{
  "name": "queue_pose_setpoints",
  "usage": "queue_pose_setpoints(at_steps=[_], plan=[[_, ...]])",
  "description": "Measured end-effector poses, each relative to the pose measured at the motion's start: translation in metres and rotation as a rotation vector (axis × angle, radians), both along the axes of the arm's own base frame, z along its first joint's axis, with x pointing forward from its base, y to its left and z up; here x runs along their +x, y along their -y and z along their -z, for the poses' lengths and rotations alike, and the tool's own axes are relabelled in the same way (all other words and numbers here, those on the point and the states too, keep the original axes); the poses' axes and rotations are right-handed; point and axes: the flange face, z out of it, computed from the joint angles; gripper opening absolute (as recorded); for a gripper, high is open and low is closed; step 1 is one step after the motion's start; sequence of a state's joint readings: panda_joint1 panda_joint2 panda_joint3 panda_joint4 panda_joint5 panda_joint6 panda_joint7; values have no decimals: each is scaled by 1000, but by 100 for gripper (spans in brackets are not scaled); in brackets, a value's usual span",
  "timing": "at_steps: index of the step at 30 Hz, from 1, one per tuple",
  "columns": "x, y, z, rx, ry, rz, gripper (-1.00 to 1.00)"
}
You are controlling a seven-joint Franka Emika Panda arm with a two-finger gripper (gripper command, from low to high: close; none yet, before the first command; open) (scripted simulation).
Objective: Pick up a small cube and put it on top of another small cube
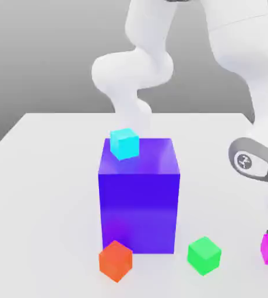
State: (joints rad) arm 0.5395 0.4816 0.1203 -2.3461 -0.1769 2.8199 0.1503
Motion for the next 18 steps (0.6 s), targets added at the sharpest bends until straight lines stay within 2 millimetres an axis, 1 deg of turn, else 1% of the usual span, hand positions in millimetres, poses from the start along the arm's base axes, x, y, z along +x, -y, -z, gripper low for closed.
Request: queue_pose_setpoints(at_steps=[2,3,4,6,8,9,11,14,15,16,17,18], plan=[[0,0,0,-1,-1,0,-100],[0,0,4,-1,0,0,-100],[0,0,-1,-1,-1,-1,-100],[0,-1,-22,-1,-1,-1,-100],[0,0,-47,-1,-1,-1,-100],[3,8,-58,-3,1,24,-100],[11,41,-76,-6,4,117,-100],[19,101,-97,-8,5,291,-100],[20,124,-103,-7,4,357,-100],[23,153,-109,-4,2,439,-100],[21,161,-107,-2,0,466,-100],[20,163,-100,-1,-1,475,-100]])
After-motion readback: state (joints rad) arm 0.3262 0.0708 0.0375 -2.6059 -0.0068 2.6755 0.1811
